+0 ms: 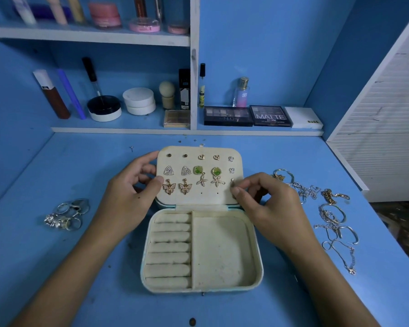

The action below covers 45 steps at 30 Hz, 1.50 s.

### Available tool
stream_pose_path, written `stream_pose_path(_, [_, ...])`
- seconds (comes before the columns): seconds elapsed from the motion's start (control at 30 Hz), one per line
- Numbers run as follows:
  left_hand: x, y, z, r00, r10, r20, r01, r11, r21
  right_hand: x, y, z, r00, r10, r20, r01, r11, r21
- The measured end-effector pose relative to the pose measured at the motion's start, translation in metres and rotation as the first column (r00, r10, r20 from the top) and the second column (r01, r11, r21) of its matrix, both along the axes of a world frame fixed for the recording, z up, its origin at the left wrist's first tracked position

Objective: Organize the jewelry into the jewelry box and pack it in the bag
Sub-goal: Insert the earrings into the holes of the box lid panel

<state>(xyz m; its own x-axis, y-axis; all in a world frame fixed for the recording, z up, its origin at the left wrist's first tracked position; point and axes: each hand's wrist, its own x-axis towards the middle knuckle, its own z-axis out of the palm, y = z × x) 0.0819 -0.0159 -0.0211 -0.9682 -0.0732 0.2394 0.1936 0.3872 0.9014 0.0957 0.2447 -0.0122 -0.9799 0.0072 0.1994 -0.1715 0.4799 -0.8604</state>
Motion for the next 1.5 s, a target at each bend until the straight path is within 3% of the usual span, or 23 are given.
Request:
stream_pose_path(0.43, [-0.006,0.000,-0.001,1.000,-0.011,0.029,0.007,0.994,0.114,0.020,-0.006,0.018,0.990,-0.067,-0.122,0.065,0.998,-0.018])
stream_pose_path(0.73, [-0.006,-0.002,-0.004,0.999,-0.021,0.029,0.017,0.993,0.117,0.031,-0.023,0.007,0.984,-0.096,-0.153,0.126,0.972,0.196])
stream_pose_path(1.03, [-0.001,-0.003,0.002,0.999,-0.026,-0.022,0.027,0.997,0.065,0.032,-0.029,0.007,0.974,-0.131,-0.183,0.178,0.946,0.271])
stream_pose_path(1.13, [0.003,-0.002,0.008,0.998,-0.027,-0.058,0.029,0.999,0.029,0.037,-0.032,0.011,0.978,-0.130,-0.161,0.171,0.944,0.282])
stream_pose_path(1.33, [0.015,-0.002,0.021,0.993,-0.022,-0.115,0.018,0.999,-0.035,0.053,-0.037,0.023,0.988,-0.149,0.030,0.145,0.985,0.094])
stream_pose_path(1.5, [0.028,0.001,0.022,0.990,-0.002,-0.143,-0.003,0.999,-0.033,0.061,-0.040,0.034,0.985,-0.118,0.123,0.114,0.993,0.038])
